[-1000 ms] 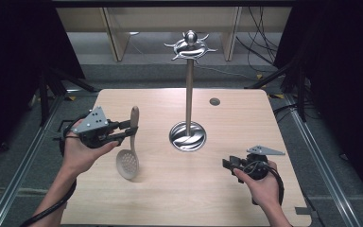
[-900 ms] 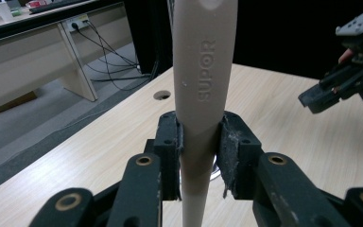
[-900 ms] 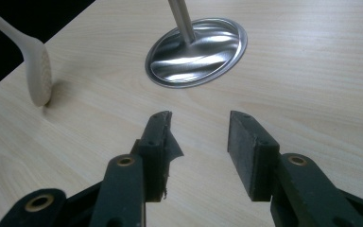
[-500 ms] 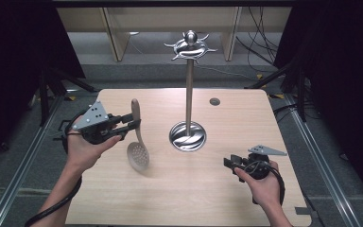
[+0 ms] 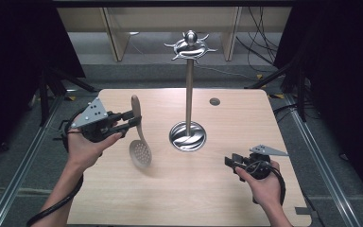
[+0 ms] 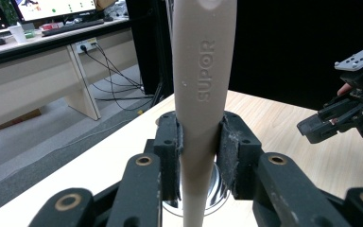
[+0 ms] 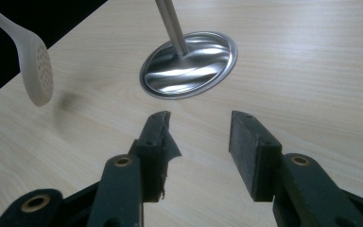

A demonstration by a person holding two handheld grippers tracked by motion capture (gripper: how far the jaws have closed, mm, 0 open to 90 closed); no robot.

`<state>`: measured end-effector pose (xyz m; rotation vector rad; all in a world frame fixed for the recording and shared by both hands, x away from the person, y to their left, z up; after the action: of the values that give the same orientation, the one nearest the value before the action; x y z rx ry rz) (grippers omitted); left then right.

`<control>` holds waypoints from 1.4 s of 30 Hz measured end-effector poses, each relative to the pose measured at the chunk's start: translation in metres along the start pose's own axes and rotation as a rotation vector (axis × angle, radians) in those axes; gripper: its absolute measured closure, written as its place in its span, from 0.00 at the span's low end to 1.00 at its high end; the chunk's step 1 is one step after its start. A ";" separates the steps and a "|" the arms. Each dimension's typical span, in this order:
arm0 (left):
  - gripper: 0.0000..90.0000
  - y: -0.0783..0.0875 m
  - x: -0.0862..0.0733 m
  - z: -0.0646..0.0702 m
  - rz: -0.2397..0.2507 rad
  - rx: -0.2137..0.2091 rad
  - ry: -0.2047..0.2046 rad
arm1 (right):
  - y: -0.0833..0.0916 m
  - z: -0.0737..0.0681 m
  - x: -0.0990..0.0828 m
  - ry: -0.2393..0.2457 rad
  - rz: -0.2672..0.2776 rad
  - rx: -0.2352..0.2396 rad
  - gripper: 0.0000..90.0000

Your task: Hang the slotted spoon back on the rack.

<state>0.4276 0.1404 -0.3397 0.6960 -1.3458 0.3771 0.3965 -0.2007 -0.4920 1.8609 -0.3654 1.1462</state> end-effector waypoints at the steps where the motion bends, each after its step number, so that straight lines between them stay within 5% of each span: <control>1: 0.78 0.000 0.000 0.000 0.000 0.000 0.000 | 0.000 0.000 0.000 0.000 0.000 0.000 0.65; 11: 0.78 -0.003 0.004 0.003 0.018 -0.009 0.013 | -0.002 0.001 0.000 0.010 0.020 0.000 0.63; 15: 0.78 -0.005 0.005 0.004 0.026 -0.015 0.025 | -0.001 -0.005 0.000 -0.045 0.003 0.017 0.63; 26: 0.78 -0.014 0.009 0.007 0.045 -0.005 0.049 | -0.002 0.000 0.000 0.001 0.022 0.002 0.62; 41: 0.78 -0.025 0.012 0.011 0.059 0.024 0.072 | 0.000 -0.001 -0.001 -0.023 0.000 -0.015 0.62; 42: 0.78 -0.026 0.013 0.011 0.058 0.024 0.071 | 0.000 0.002 -0.001 0.004 0.007 -0.019 0.62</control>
<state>0.4377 0.1120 -0.3328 0.6587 -1.2980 0.4616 0.3975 -0.2022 -0.4935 1.8421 -0.3788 1.1474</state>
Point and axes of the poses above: each handheld gripper's, and its own axes: y roughly backward along the jaws, x roughly out of its top, z roughly to its right, the point moved 8 cm from there along -y, roughly forward along the jaws, and after that the axes turned 9 degrees about y, right-handed, at the moved point
